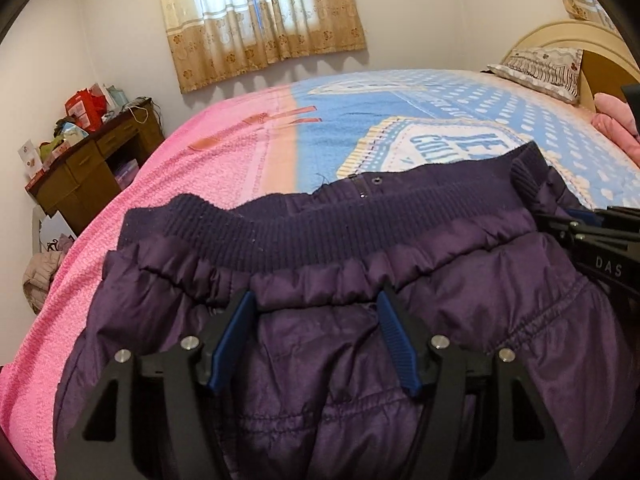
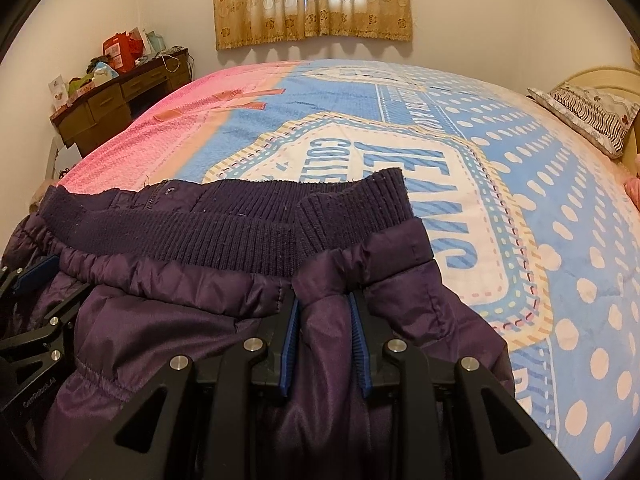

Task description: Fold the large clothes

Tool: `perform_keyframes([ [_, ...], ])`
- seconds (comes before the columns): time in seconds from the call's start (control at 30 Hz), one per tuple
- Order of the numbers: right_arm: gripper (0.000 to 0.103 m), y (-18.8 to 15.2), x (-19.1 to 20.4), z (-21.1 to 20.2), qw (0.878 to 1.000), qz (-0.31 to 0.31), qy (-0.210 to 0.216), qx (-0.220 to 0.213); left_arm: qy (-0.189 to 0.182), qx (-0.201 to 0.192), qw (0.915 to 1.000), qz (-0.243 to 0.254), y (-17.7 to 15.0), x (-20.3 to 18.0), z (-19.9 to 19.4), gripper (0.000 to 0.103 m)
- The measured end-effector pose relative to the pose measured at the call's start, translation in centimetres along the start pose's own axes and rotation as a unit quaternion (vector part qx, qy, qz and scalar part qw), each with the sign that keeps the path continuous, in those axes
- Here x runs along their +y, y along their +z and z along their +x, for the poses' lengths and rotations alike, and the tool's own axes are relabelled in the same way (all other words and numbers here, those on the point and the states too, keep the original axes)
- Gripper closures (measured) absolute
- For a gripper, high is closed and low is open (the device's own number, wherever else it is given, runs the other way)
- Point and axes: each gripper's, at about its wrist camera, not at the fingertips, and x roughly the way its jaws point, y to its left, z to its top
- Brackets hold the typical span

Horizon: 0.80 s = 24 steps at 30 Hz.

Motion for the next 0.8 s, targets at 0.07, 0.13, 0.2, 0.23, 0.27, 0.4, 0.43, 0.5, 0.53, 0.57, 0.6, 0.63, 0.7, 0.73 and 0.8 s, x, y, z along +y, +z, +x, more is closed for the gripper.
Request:
perform_keyframes([
  [0.07, 0.078, -0.01, 0.12, -0.01, 1.0, -0.003, -0.004, 0.0, -0.001, 0.001, 1.0, 0.0, 0.05, -0.09, 0.09, 0.036],
  [0.13, 0.078, -0.07, 0.24, -0.04, 1.0, -0.005, -0.007, -0.001, -0.002, 0.0, 1.0, 0.0, 0.07, -0.13, 0.07, 0.036],
  [0.2, 0.078, -0.11, 0.24, -0.04, 1.0, -0.004, -0.006, -0.002, -0.003, 0.0, 1.0, -0.001, 0.01, -0.06, -0.02, 0.036],
  [0.23, 0.077, -0.13, 0.22, -0.03, 1.0, -0.003, -0.005, -0.002, -0.003, -0.001, 1.0, -0.001, -0.06, -0.09, -0.05, 0.036],
  [0.27, 0.077, -0.08, 0.33, 0.01, 1.0, -0.003, -0.005, -0.001, -0.003, -0.001, 1.0, -0.001, -0.05, -0.05, -0.04, 0.036],
  [0.4, 0.077, -0.11, 0.22, -0.01, 1.0, -0.004, -0.006, -0.001, -0.002, -0.001, 1.0, 0.001, -0.04, -0.04, -0.04, 0.036],
  [0.43, 0.077, -0.12, 0.2, -0.02, 1.0, -0.004, -0.006, -0.001, -0.002, -0.001, 1.0, 0.001, -0.04, -0.01, -0.03, 0.036],
  [0.5, 0.077, -0.13, 0.19, -0.02, 1.0, -0.003, -0.006, -0.001, -0.001, -0.001, 1.0, 0.001, -0.07, -0.02, -0.05, 0.036],
  [0.53, 0.077, -0.11, 0.21, -0.02, 1.0, -0.003, -0.006, -0.001, -0.001, -0.002, 1.0, 0.001, -0.09, -0.06, -0.03, 0.036],
  [0.57, 0.077, -0.11, 0.22, 0.0, 1.0, -0.004, -0.006, -0.001, -0.002, -0.002, 1.0, 0.001, -0.09, -0.04, -0.03, 0.036],
  [0.6, 0.077, -0.1, 0.19, 0.02, 1.0, -0.003, -0.006, -0.001, -0.001, -0.002, 1.0, 0.001, -0.08, -0.07, -0.02, 0.036],
  [0.63, 0.077, -0.11, 0.19, 0.02, 1.0, -0.003, -0.006, -0.001, -0.001, -0.001, 1.0, 0.001, -0.09, -0.06, -0.02, 0.036],
  [0.7, 0.077, -0.11, 0.24, 0.0, 1.0, -0.003, -0.006, -0.001, -0.001, -0.002, 1.0, 0.002, -0.09, -0.09, -0.02, 0.036],
  [0.73, 0.077, -0.12, 0.25, 0.0, 1.0, -0.003, -0.006, -0.001, -0.001, -0.002, 1.0, 0.002, -0.08, -0.06, -0.01, 0.036],
  [0.8, 0.077, -0.12, 0.24, -0.01, 1.0, -0.003, -0.006, -0.001, -0.001, -0.002, 1.0, 0.002, -0.09, -0.08, -0.01, 0.036],
])
